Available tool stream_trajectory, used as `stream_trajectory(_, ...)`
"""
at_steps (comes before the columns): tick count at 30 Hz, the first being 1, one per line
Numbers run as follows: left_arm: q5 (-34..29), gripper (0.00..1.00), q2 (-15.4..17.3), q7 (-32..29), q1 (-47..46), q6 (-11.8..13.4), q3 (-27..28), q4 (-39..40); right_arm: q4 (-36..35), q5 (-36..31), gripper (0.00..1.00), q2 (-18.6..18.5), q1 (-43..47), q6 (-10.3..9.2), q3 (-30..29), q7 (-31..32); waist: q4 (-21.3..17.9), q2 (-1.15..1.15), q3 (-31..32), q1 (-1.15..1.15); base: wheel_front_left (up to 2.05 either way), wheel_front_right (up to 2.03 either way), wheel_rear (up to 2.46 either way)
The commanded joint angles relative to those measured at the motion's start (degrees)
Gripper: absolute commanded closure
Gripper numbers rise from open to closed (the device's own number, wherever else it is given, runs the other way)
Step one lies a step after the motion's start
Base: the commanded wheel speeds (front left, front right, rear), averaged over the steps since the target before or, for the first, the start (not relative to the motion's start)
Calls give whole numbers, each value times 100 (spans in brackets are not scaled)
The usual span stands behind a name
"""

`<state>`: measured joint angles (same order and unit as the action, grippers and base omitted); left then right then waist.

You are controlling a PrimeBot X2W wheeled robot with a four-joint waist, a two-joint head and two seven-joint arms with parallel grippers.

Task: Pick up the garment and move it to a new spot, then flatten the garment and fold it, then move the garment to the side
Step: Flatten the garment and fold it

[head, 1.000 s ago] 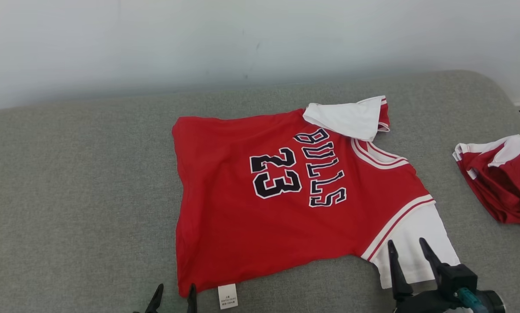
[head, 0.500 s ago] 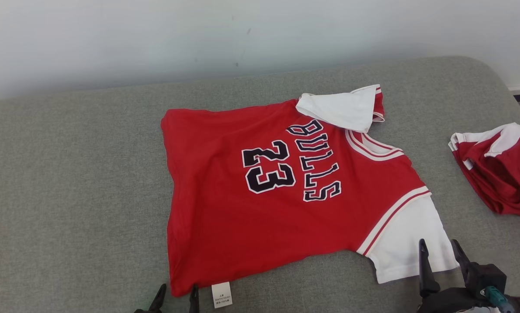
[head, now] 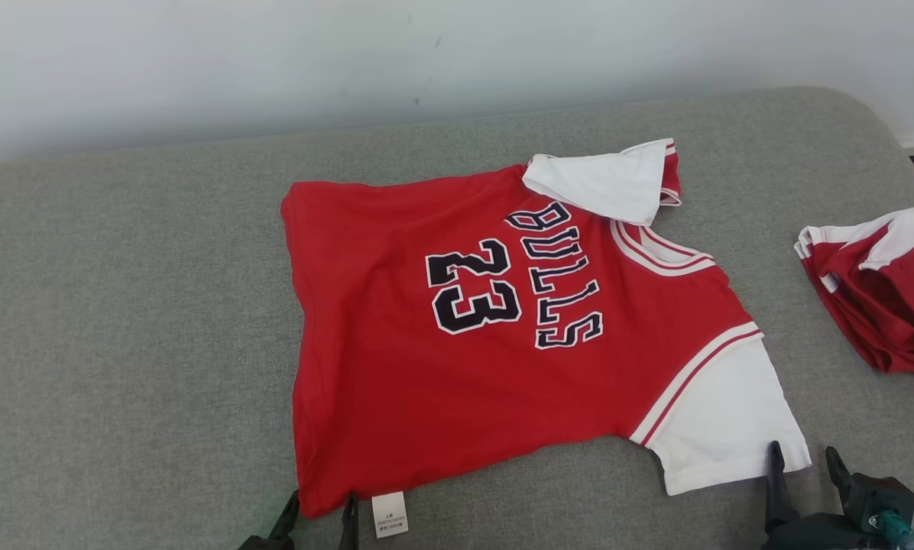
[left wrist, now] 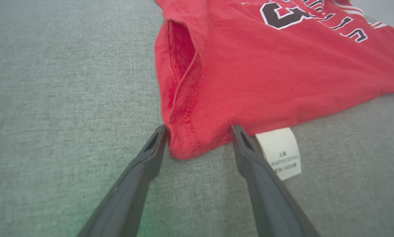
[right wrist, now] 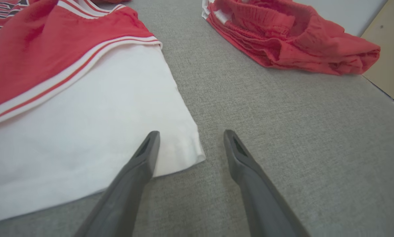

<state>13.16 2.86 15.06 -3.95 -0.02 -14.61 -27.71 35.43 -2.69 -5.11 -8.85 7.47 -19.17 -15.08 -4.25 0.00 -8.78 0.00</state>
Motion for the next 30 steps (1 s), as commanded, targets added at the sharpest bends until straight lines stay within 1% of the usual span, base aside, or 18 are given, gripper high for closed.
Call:
stream_trajectory(1, -46, 0, 3, 15, -72, -37, -11, -32, 42, -52, 0, -20, -88, 3, -6, -5, 8, 0, -20, 0, 0, 0, 0)
stream_trajectory(8, -27, 0, 3, 13, -68, -75, -66, -69, 399, -138, 0, -32, -117, 3, 14, 1, 30, 0, -32, 0, 0, 0, 0)
stream_trajectory(12, -26, 0, 3, 13, -60, -90, -63, -94, 478, -135, 0, -27, -132, 3, 8, 4, 22, 0, -36, 0, 0, 0, 0)
stream_trajectory(14, 7, 0, 2, 13, -67, -108, -77, -121, 495, -145, 9, -27, -146, 3, 13, 6, 12, 0, -45, 0, 0, 0, 0)
stream_trajectory(15, 16, 0, 2, 12, -78, -119, -81, -127, 501, -146, 16, -26, -150, 3, 14, 6, 7, 0, -46, 0, 0, 0, 0)
stream_trajectory(16, 24, 23, 2, 11, -85, -129, -85, -127, 508, -147, 31, -26, -153, 3, 19, 7, 2, 0, -46, 0, 0, 0, 0)
stream_trajectory(17, 31, 52, 1, 11, -91, -139, -87, -115, 512, -143, 38, -25, -156, 3, 22, 7, -3, 0, -46, 0, 0, 0, 0)
stream_trajectory(19, 35, 54, 2, 11, -92, -129, -83, -103, 516, -139, 40, -25, -159, 3, 26, 6, -8, 0, -47, 0, 0, 0, 0)
stream_trajectory(20, 34, 51, 2, 11, -92, -120, -76, -95, 516, -131, 42, -22, -164, 3, 33, 6, -12, 0, -44, 0, 0, 0, 0)
stream_trajectory(21, 37, 52, 2, 11, -87, -115, -67, -90, 517, -121, 52, -18, -169, 3, 43, 6, -17, 0, -41, 0, 0, 0, 0)
stream_trajectory(22, 37, 61, 3, 11, -83, -112, -60, -95, 517, -103, 54, -13, -177, 3, 54, 6, -22, 0, -38, 0, 0, 0, 0)
stream_trajectory(23, 30, 89, 3, 11, -80, -114, -50, -95, 516, -67, 82, -4, -187, 3, 70, 6, -25, 0, -30, 0, 0, 0, 0)
stream_trajectory(24, 18, 100, 3, 11, -69, -123, -39, -86, 510, -45, 100, 0, -190, 3, 90, 5, -27, 0, -15, 0, 0, 0, 0)
stream_trajectory(30, -164, 100, 3, 15, 78, -155, 164, 215, 119, 165, 100, 29, -113, 3, 214, -3, -31, 0, 201, 0, 0, 0, 0)
